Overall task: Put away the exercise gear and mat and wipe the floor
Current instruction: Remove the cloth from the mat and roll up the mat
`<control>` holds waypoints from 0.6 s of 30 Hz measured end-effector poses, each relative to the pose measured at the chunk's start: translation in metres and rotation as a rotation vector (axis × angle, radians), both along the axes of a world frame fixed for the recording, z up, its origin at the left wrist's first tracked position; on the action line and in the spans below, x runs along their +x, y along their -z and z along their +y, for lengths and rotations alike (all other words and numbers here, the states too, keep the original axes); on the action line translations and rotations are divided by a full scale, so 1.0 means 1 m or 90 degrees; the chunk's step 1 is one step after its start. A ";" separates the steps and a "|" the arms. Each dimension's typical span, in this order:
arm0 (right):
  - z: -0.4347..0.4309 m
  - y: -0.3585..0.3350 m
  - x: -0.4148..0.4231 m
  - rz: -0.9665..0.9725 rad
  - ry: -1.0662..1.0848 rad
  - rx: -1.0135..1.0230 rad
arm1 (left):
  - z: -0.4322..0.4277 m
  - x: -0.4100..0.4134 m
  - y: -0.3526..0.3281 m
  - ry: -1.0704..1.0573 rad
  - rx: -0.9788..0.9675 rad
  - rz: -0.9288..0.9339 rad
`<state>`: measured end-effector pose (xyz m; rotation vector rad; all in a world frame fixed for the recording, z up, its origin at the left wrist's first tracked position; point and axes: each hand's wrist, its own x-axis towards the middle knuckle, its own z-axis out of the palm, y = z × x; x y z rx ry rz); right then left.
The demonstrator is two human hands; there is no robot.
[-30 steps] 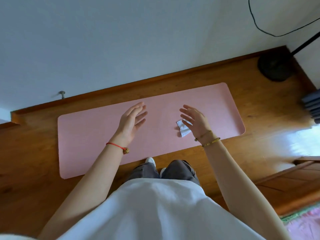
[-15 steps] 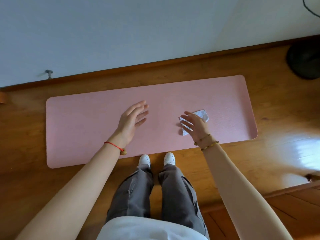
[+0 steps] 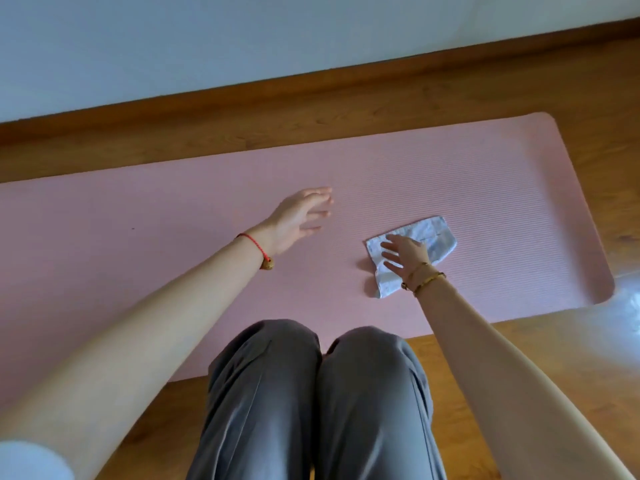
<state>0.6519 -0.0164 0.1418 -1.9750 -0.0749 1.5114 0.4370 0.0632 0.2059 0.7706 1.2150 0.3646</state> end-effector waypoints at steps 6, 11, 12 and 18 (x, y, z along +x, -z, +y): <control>-0.016 0.153 0.036 -0.119 -0.066 0.000 | 0.006 0.054 0.139 0.194 -0.037 0.016; -0.031 0.223 0.047 -0.479 -0.154 -0.036 | -0.005 0.081 0.218 0.267 -0.026 0.013; -0.035 0.231 0.047 -0.544 -0.177 -0.049 | -0.008 0.084 0.229 0.272 -0.018 0.014; -0.033 0.250 0.048 -0.664 -0.252 0.015 | -0.024 0.084 0.260 0.254 0.035 0.026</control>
